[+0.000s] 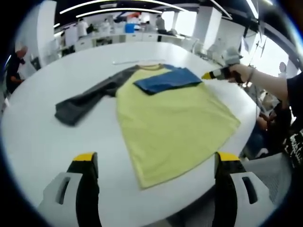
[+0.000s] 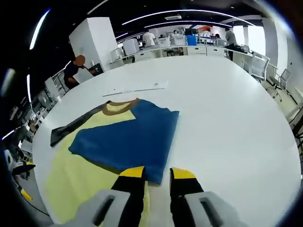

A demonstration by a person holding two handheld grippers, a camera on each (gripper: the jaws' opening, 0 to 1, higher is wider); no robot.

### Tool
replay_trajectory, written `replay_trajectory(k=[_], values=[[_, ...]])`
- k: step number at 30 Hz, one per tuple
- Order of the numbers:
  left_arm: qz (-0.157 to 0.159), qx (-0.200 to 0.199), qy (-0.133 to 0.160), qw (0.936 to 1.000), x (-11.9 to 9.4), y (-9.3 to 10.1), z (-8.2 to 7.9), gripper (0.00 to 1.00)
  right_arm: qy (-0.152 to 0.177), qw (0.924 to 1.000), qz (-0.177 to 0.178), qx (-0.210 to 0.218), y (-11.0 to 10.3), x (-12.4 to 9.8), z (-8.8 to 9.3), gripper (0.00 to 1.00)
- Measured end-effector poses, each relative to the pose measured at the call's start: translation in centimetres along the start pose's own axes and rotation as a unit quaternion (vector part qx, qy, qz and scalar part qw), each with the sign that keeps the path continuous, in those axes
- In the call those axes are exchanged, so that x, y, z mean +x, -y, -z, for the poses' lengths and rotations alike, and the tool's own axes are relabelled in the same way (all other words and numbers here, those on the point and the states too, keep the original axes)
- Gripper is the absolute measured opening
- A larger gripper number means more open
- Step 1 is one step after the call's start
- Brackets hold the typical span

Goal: Fold the garment on the visible template until the final outline fits inside the template.

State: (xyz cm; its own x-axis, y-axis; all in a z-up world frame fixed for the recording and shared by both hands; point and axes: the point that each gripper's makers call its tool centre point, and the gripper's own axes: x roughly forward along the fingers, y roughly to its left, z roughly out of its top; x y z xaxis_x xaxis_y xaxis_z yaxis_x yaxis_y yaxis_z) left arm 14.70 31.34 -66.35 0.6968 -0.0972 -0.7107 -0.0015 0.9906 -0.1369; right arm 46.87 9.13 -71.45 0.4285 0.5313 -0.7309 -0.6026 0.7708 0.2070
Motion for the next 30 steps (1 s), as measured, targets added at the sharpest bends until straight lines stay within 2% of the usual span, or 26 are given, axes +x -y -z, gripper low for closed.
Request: replay_trajectory(k=[3, 6, 15, 21, 30], values=[[-0.003, -0.002, 0.000, 1.0000, -0.1, -0.3, 0.1, 0.99, -0.012, 0.9999, 0.004, 0.008, -0.3, 0.4, 0.7, 0.19], [-0.007, -0.005, 0.000, 1.0000, -0.2, -0.5, 0.2, 0.98, -0.017, 0.9998, 0.012, -0.002, -0.6, 0.6, 1.1, 0.19], [-0.007, -0.005, -0.002, 1.0000, -0.4, -0.6, 0.4, 0.98, -0.016, 0.9992, 0.036, -0.005, -0.7, 0.8, 1.1, 0.13], [-0.011, -0.006, -0.002, 0.9999, -0.6, -0.9, 0.5, 0.98, -0.018, 0.9994, 0.029, 0.003, -1.2, 0.9, 1.3, 0.06], [-0.012, -0.007, -0.001, 0.9999, -0.7, -0.9, 0.5, 0.98, -0.021, 0.9996, 0.021, -0.005, -1.1, 1.0, 1.3, 0.03]])
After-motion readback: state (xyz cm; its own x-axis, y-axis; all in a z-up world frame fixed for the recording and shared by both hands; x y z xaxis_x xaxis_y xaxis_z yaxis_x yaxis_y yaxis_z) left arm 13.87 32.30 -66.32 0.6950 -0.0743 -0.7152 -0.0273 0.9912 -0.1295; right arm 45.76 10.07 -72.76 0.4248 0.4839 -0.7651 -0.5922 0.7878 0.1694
